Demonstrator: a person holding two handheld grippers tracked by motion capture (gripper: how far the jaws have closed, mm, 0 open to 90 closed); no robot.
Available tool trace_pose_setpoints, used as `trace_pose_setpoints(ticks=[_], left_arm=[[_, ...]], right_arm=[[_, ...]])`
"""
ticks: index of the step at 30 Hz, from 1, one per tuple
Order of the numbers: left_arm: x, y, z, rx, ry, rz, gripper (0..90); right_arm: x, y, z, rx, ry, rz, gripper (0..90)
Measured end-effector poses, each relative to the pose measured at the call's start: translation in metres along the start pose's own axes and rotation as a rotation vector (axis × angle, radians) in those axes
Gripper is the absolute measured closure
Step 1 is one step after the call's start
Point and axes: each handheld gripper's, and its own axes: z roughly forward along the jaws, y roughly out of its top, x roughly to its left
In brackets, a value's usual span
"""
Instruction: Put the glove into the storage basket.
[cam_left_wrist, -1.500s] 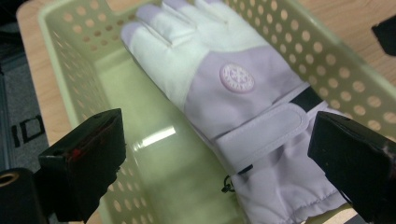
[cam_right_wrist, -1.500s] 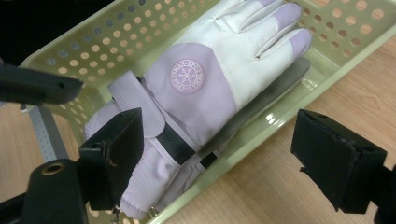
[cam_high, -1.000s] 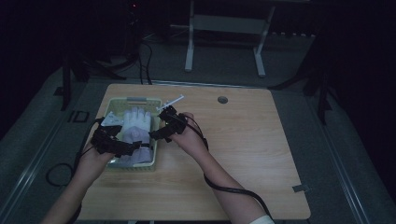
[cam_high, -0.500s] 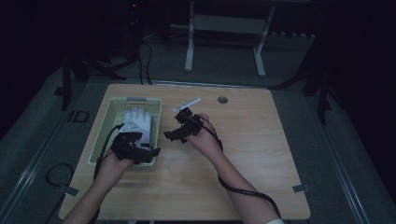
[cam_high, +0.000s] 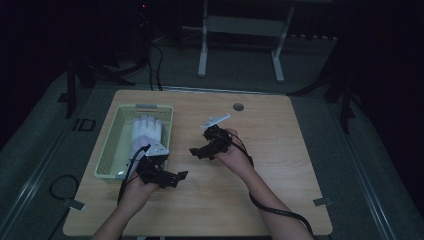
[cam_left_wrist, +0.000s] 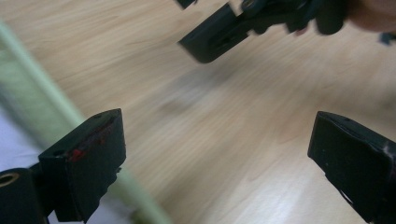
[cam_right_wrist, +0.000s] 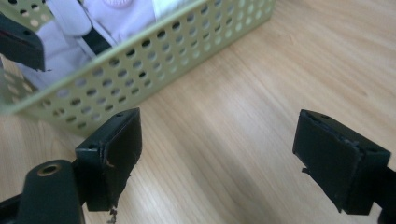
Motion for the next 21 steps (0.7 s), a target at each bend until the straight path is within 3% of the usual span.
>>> trace_pose_setpoints(ticks=[10,16,21], left_arm=[[-0.023,-0.007,0.023,0.033,-0.037,0.028,4.1],[-0.031,-0.014,0.038,0.028,-0.071,0.026,4.1],[-0.035,-0.021,0.054,0.063,-0.079,0.020,4.1]], right_arm=[[-0.009,-0.031,-0.008,-0.016,0.018,0.009,15.3],[-0.015,-0.049,-0.010,-0.018,0.015,0.014,15.2],[-0.018,-0.064,-0.014,-0.025,0.015,0.025,14.5]])
